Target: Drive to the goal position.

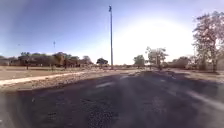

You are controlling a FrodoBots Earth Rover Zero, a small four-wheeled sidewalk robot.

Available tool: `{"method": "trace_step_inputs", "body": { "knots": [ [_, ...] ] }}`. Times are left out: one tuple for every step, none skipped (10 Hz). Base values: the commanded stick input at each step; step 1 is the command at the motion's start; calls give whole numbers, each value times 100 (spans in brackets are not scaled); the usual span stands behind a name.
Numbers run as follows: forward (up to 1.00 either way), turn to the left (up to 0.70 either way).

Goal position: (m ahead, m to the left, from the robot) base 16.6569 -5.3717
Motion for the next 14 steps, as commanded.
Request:
{"method": "trace_step_inputs", "body": {
  "knots": [
    [50, 0],
    [50, 0],
    [50, 0],
    [50, 0],
    [50, 0],
    [50, 0],
    [50, 0],
    [50, 0],
    [50, 0],
    [50, 1],
    [50, 2],
    [50, 27],
    [50, 12],
    [50, 0]
  ]
}}
